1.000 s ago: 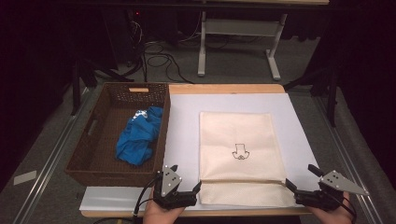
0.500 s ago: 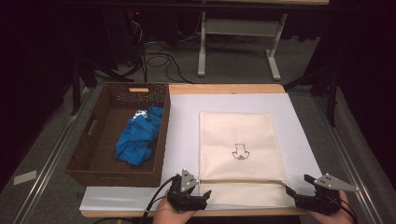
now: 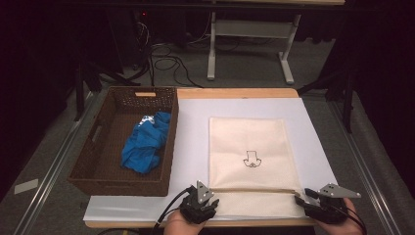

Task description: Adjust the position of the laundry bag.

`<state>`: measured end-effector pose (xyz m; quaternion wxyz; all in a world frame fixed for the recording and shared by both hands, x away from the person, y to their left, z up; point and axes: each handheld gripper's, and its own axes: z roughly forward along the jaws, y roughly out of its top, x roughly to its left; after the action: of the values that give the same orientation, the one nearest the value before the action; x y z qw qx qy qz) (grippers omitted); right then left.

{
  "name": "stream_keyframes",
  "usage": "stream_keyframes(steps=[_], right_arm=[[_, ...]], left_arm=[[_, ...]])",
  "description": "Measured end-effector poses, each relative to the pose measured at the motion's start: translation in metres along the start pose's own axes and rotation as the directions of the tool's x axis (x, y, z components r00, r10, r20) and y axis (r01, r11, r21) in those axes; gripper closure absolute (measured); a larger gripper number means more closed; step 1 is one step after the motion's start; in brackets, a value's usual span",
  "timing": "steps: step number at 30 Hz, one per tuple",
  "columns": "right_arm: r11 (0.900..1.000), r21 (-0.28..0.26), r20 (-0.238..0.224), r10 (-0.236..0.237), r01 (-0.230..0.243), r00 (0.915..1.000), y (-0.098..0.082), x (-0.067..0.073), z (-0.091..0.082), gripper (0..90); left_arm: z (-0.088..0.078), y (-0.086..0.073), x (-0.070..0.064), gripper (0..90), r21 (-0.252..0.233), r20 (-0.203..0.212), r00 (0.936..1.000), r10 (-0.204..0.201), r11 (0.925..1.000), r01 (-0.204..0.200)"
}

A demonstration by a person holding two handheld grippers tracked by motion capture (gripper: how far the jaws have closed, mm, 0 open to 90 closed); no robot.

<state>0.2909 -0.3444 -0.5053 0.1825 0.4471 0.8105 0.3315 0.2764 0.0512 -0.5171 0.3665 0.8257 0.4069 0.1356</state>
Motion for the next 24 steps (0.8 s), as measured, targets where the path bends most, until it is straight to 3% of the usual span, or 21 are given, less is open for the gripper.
stream_keyframes(steps=[2,3,5,15,20,24], right_arm=[[0.999,0.012,0.022,-0.034,0.034,0.9992,0.003,0.005,0.001,64.7],[0.999,0.012,0.022,-0.034,0.034,0.9992,0.003,0.005,0.001,64.7],[0.999,0.026,0.036,-0.037,0.036,0.9986,0.006,0.006,0.002,74.0],[0.999,0.014,0.046,-0.039,0.039,0.9981,0.019,0.007,0.013,78.7],[0.999,0.017,0.043,-0.039,0.038,0.9983,0.029,0.007,0.023,78.9],[0.999,0.012,0.036,-0.045,0.045,0.9983,0.039,0.01,0.033,79.0]], left_arm=[[0.001,0.0,-0.001,74.5,-0.006,0.007,0.9999,0.009,0.9999,-0.009],[0.001,0.0,-0.001,74.5,-0.008,0.009,0.9998,0.016,0.9998,-0.016],[0.002,0.001,0.001,84.7,-0.01,0.02,0.9997,0.012,0.9999,-0.011],[0.004,0.003,0.006,86.0,-0.014,0.005,1.0,0.007,0.9999,-0.007],[0.006,0.006,0.015,85.9,-0.017,-0.044,0.9991,0.001,0.9998,-0.002],[0.006,0.008,0.032,85.9,-0.024,-0.089,0.9954,-0.035,0.9992,0.033]])
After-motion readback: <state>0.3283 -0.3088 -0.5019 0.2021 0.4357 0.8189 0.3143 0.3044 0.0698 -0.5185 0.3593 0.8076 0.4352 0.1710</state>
